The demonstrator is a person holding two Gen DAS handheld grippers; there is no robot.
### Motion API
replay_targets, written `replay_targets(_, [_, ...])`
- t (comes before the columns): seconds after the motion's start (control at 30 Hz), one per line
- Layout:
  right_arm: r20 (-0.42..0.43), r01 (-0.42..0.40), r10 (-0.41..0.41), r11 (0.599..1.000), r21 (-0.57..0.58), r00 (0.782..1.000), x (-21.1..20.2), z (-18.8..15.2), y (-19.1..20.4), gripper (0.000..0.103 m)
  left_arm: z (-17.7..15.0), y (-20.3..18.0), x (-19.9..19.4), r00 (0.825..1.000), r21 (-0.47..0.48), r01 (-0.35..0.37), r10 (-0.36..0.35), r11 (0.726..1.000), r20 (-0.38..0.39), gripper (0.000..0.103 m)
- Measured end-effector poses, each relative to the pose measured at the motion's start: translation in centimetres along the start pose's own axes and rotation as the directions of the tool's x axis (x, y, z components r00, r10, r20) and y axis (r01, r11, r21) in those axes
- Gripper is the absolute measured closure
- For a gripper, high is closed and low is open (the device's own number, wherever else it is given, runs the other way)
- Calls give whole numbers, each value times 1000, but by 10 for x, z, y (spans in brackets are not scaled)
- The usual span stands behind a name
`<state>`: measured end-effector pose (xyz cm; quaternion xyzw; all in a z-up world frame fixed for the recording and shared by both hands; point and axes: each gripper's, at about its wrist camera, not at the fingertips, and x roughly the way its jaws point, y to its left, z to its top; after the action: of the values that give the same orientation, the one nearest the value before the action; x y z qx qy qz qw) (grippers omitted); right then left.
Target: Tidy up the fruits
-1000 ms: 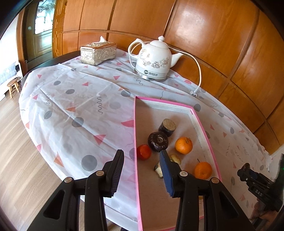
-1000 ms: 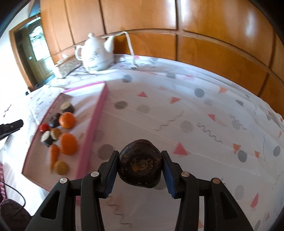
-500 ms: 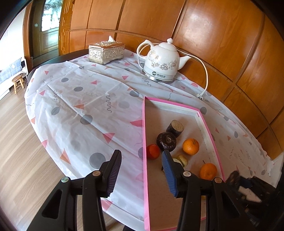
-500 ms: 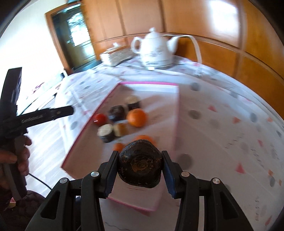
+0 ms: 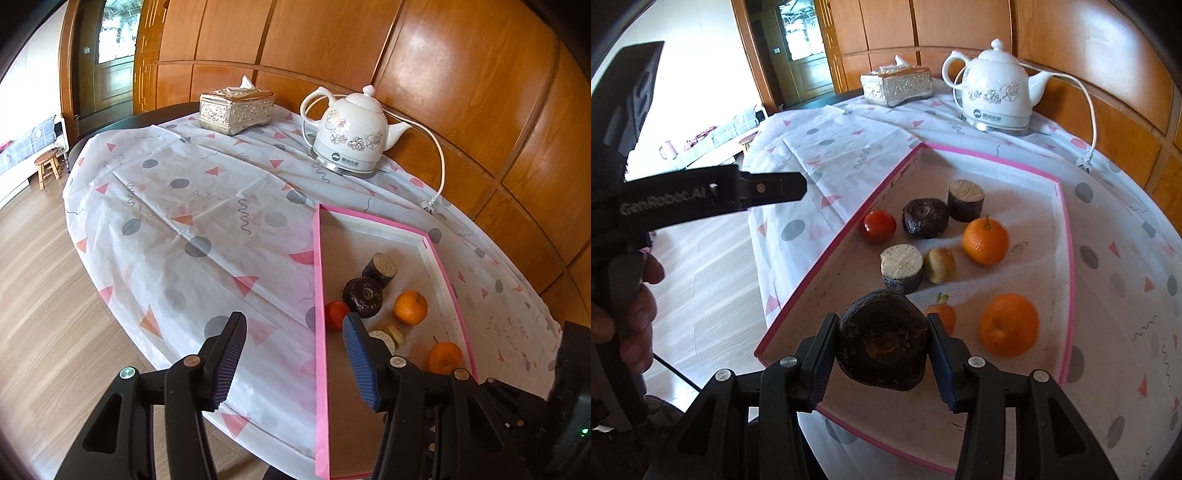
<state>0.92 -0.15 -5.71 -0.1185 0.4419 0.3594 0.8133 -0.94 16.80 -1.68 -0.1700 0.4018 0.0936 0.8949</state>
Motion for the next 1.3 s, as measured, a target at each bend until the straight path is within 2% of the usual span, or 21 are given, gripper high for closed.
replay_targets(0.3, [-21, 6, -7, 1000, -18, 1000, 11, 1, 4, 55, -1, 3, 2, 1000, -12, -18, 18, 1000, -3, 41])
replay_targets(0.47, [-18, 39, -39, 999, -30, 999, 13, 0, 9, 55, -2, 1, 2, 1000, -9, -27, 27, 1000, 0, 37])
replay_targets(0.63, [4, 53, -53, 999, -7, 999, 6, 1, 5, 52, -2, -1, 0, 999, -3, -32, 32, 999, 9, 35])
replay_targets(0.93, [60, 68, -71, 996, 53, 996, -13, -1, -2, 51, -3, -10, -10, 998, 32, -35, 33, 999, 52, 30])
replay_targets(1.07, [99, 110, -119, 990, 86, 988, -27, -5, -6, 51, -4, -16, -16, 997, 50, -35, 31, 998, 78, 28])
replay_targets(1.17, [130, 150, -165, 981, 120, 978, -38, -7, -12, 45, -6, -21, -21, 994, 65, -32, 25, 997, 102, 24])
replay_targets(1.3, [153, 196, -222, 966, 169, 963, -49, -11, -22, 42, -8, -29, -30, 991, 84, -23, 12, 996, 133, 19])
